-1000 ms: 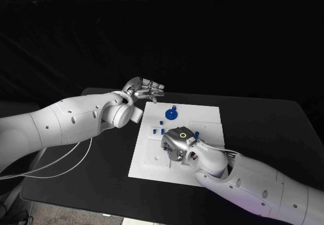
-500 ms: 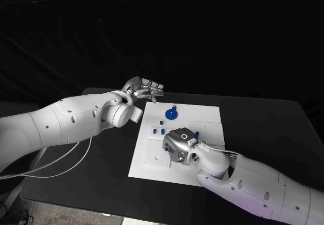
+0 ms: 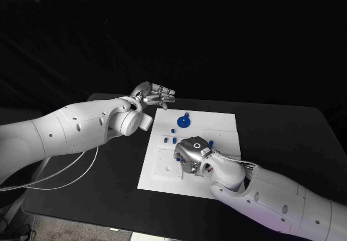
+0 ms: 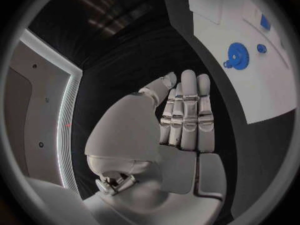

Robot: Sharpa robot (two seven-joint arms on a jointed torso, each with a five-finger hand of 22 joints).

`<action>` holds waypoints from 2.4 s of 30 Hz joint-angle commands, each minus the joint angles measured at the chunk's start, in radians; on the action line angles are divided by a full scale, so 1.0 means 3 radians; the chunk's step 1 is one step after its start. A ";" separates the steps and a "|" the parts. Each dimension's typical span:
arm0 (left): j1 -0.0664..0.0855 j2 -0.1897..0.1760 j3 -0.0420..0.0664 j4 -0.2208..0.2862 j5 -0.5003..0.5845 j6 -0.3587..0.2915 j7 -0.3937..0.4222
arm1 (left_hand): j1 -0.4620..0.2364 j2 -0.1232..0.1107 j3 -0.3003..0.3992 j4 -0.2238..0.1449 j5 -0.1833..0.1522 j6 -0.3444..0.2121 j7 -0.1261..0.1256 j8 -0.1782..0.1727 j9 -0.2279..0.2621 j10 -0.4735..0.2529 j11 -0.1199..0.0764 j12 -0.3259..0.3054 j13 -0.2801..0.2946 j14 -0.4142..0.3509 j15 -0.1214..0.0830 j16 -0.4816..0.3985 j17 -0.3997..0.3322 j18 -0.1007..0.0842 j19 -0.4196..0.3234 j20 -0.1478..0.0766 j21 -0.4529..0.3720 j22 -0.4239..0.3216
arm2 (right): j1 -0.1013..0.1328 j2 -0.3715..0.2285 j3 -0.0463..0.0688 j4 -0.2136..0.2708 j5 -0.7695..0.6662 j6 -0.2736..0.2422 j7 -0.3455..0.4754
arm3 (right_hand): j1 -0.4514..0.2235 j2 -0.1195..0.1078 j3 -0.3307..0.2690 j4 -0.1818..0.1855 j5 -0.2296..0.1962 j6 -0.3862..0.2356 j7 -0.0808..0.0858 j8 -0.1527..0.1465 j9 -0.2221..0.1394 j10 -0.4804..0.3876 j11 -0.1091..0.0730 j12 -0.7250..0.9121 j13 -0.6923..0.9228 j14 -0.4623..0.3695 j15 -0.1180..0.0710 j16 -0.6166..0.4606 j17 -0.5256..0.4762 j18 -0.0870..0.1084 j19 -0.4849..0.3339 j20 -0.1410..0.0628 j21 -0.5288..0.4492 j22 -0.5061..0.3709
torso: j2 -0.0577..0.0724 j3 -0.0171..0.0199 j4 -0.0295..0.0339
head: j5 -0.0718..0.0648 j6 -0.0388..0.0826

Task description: Assemble the parts on the task board

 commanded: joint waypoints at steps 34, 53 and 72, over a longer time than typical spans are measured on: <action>0.0005 0.0004 0.0002 0.0003 0.0017 0.0075 -0.0009 | -0.0006 0.0013 -0.0026 0.0008 0.0000 0.0020 0.0004 -0.0015 0.0002 -0.0036 0.0009 -0.0013 -0.0001 0.0010 0.0014 -0.0019 0.0006 0.0065 0.0027 0.0003 -0.0022 0.0071 | -0.0005 0.0066 -0.0004 -0.0077 0.0024 -0.0091 -0.0135 | 0.0014 -0.0289 0.0388 -0.0162 0.0400 -0.0531 0.0112 0.0015 -0.0042 -0.0784 0.0226 0.0000 -0.0020 -0.0049 0.0091 -0.0013 -0.0096 0.0228 -0.0045 0.0124 -0.0058 0.0324 | -0.0001 0.0006 0.0000 | -0.0003 -0.0006; 0.0004 -0.0053 0.0002 0.0036 0.0016 0.0076 -0.0002 | -0.0005 0.0012 -0.0026 0.0008 -0.0001 0.0019 0.0005 -0.0015 0.0002 -0.0039 0.0010 -0.0014 -0.0001 0.0010 0.0014 -0.0019 0.0006 0.0065 0.0027 0.0003 -0.0023 0.0071 | -0.0003 -0.0451 0.0441 0.0415 0.0218 -0.0009 -0.0218 | -0.0121 -0.0366 0.0093 -0.0005 0.0458 -0.0557 0.0070 0.0015 -0.0042 -0.0770 0.0213 0.0000 -0.0020 -0.0032 0.0109 0.0025 -0.0105 0.0208 0.0043 0.0150 -0.0252 0.0347 | -0.0003 -0.0003 -0.0010 | -0.0087 0.0077; 0.0004 -0.0087 0.0001 0.0060 0.0016 0.0074 0.0015 | -0.0005 0.0012 -0.0026 0.0008 -0.0001 0.0019 0.0005 -0.0015 0.0002 -0.0039 0.0010 -0.0014 -0.0001 0.0010 0.0014 -0.0019 0.0006 0.0065 0.0027 0.0003 -0.0023 0.0071 | -0.0001 -0.0738 0.0672 0.0238 0.0497 0.0401 -0.0146 | 0.0010 -0.0275 -0.1128 0.0426 0.0003 -0.0682 -0.0009 0.0019 -0.0041 -0.0938 0.0231 0.0006 -0.0016 -0.0021 0.0134 0.0000 -0.0146 0.0133 0.0187 0.0162 -0.0562 0.0024 | -0.0005 0.0001 -0.0014 | -0.0101 0.0094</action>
